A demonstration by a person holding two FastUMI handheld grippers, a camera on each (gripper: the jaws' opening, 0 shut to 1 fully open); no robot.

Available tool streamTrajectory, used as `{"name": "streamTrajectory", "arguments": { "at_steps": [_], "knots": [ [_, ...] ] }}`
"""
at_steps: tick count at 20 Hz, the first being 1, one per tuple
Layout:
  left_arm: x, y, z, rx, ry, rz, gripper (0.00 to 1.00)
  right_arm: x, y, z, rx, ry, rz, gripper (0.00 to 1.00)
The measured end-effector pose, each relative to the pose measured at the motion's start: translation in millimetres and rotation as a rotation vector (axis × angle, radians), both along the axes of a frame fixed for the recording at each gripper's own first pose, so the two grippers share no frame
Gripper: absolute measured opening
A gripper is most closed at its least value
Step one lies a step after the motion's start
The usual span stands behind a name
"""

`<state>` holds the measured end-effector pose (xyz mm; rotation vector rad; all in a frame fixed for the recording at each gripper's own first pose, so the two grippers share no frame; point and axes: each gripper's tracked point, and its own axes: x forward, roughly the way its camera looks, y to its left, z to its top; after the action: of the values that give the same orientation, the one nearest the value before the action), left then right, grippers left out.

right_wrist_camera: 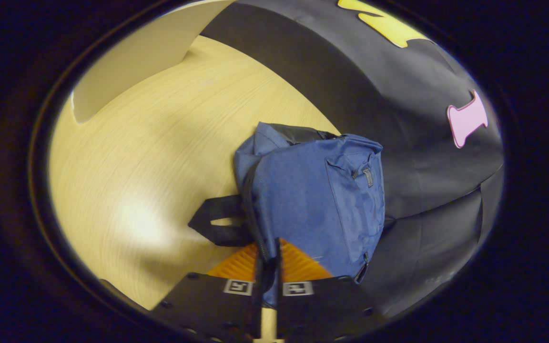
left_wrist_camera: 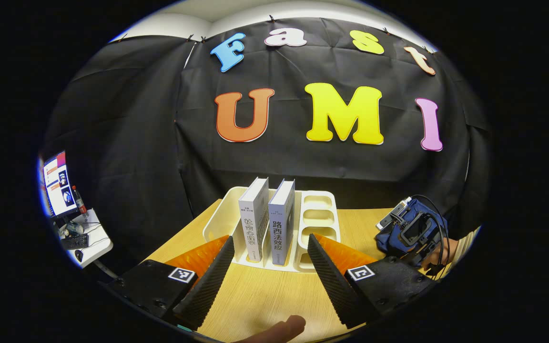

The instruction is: Open the schoolbag, grab two books from the bookshelf and put them into the schoolbag.

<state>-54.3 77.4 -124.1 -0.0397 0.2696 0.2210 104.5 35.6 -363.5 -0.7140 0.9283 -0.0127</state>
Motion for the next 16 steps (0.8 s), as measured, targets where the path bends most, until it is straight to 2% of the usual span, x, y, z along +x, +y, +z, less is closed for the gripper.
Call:
{"name": "streamTrajectory", "arguments": {
  "at_steps": [1, 2, 5, 6, 11, 16],
  "knots": [
    [1.7, 2.1, -0.7, -0.001, 0.002, 0.001, 1.0, -2.9, 2.0, 3.9, 0.004, 0.006, -0.001, 0.05],
    [1.5, 3.5, -1.5, -0.003, 0.003, 0.002, 1.0, -2.4, -0.1, 2.5, 0.015, 0.014, 0.0, 0.01],
    [1.9, 8.3, -4.3, -0.005, 0.005, 0.005, 1.0, -4.7, -5.3, 15.0, 0.065, 0.026, 0.022, 0.04],
    [3.4, 10.5, -4.8, -0.006, 0.006, 0.003, 1.0, -5.7, -9.7, 24.1, 0.104, 0.039, 0.014, 0.01],
    [16.2, 12.7, -7.1, -0.005, 0.006, -0.021, 1.0, -2.1, -26.0, 80.6, 0.285, 0.053, -0.056, 0.01],
    [36.2, 12.2, -4.9, 0.006, 0.012, -0.031, 1.0, 14.1, -50.4, 144.6, 0.35, -0.002, -0.045, 0.01]
  ]
}}
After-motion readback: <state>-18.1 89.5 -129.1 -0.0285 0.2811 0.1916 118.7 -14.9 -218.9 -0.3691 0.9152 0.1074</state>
